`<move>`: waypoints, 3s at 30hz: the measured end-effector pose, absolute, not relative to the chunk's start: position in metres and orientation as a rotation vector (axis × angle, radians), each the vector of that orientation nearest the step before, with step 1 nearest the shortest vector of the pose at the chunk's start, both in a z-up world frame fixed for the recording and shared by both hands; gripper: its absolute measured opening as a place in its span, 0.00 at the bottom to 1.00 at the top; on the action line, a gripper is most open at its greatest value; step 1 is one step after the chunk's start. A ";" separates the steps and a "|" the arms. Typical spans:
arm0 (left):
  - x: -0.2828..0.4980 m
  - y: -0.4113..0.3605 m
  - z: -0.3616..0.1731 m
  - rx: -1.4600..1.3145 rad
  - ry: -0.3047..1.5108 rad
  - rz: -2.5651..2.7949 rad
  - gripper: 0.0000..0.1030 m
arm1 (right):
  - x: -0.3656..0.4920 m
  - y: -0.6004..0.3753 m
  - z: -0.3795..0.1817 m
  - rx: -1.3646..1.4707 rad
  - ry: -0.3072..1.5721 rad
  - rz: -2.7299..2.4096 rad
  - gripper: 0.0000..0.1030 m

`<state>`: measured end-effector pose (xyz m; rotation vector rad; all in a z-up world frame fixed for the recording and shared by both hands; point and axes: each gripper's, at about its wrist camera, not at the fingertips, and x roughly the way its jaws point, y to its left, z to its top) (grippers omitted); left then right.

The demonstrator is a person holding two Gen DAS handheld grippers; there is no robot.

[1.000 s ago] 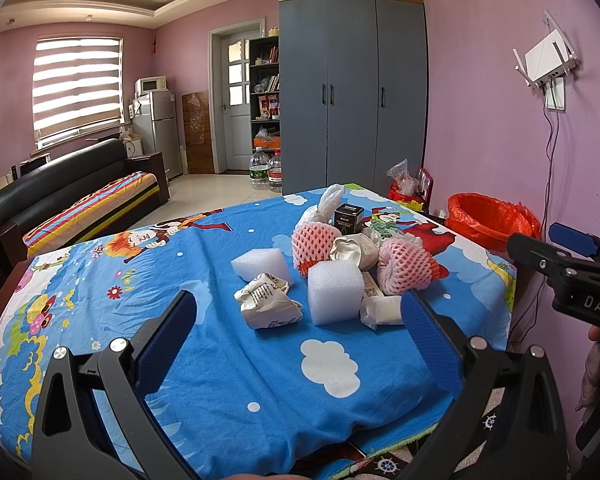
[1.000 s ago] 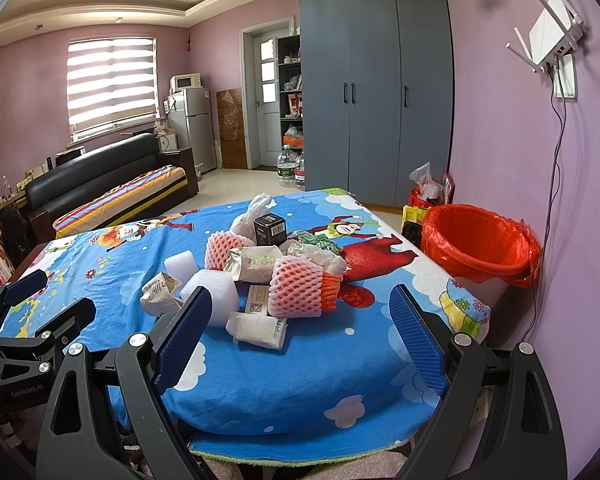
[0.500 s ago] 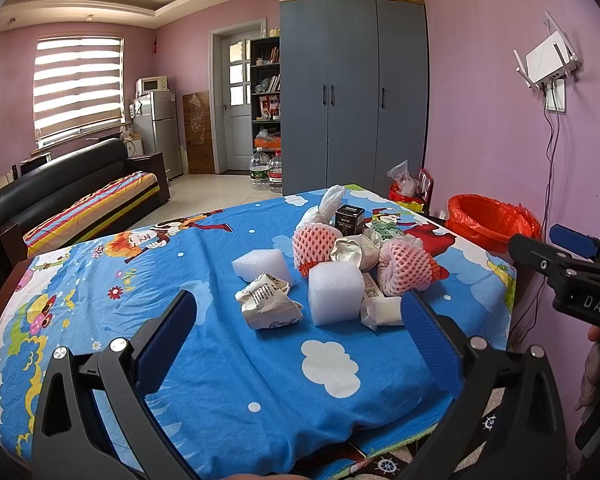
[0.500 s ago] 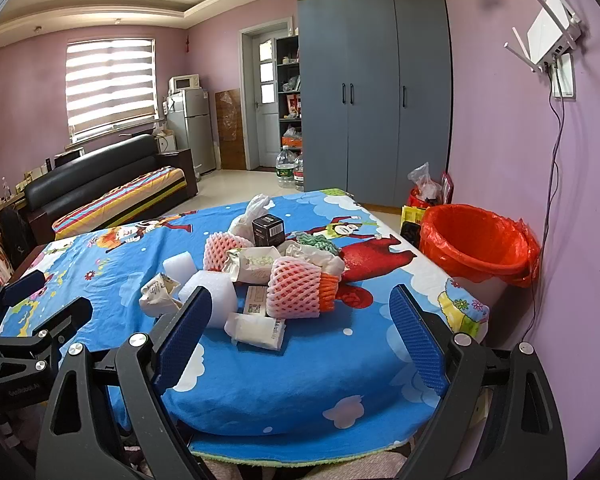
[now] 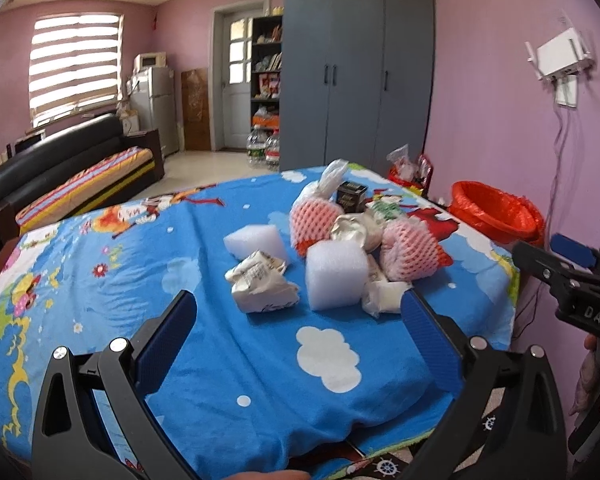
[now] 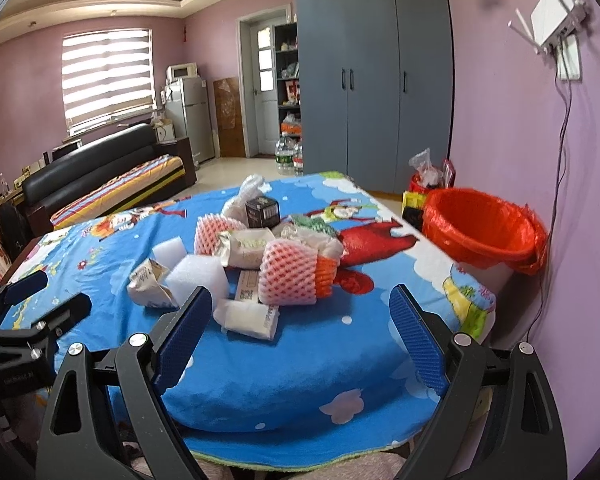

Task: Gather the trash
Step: 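Grasp the crumpled foil packet with the left tool while the right tool grasps the pink foam net, then carry both items to the orange bin and open both tools to drop them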

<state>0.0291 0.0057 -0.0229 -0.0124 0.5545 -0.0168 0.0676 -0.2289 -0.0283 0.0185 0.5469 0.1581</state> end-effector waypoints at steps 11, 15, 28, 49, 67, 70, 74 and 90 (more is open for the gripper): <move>0.080 0.031 -0.064 -0.099 0.703 0.008 0.95 | 0.126 -0.242 -0.079 0.053 0.712 0.144 0.82; 0.099 0.033 -0.074 -0.076 0.719 0.028 0.95 | 0.154 -0.231 -0.086 0.041 0.743 0.181 0.82; 0.156 0.072 -0.092 -0.077 0.770 0.076 0.95 | 0.228 -0.194 -0.104 0.027 0.815 0.212 0.74; 0.204 0.046 -0.113 -0.059 0.812 -0.022 0.69 | 0.208 -0.210 -0.097 0.021 0.768 0.233 0.40; 0.152 0.025 -0.044 -0.007 0.576 -0.053 0.62 | 0.190 -0.249 -0.071 0.118 0.662 0.215 0.40; 0.155 0.001 -0.034 0.022 0.550 -0.110 0.62 | 0.189 -0.264 -0.066 0.139 0.640 0.189 0.40; 0.167 -0.031 -0.027 0.020 0.557 -0.197 0.62 | 0.187 -0.296 -0.056 0.159 0.599 0.130 0.40; 0.264 -0.197 -0.002 0.050 0.587 -0.506 0.62 | 0.222 -0.429 -0.040 0.207 0.525 -0.087 0.40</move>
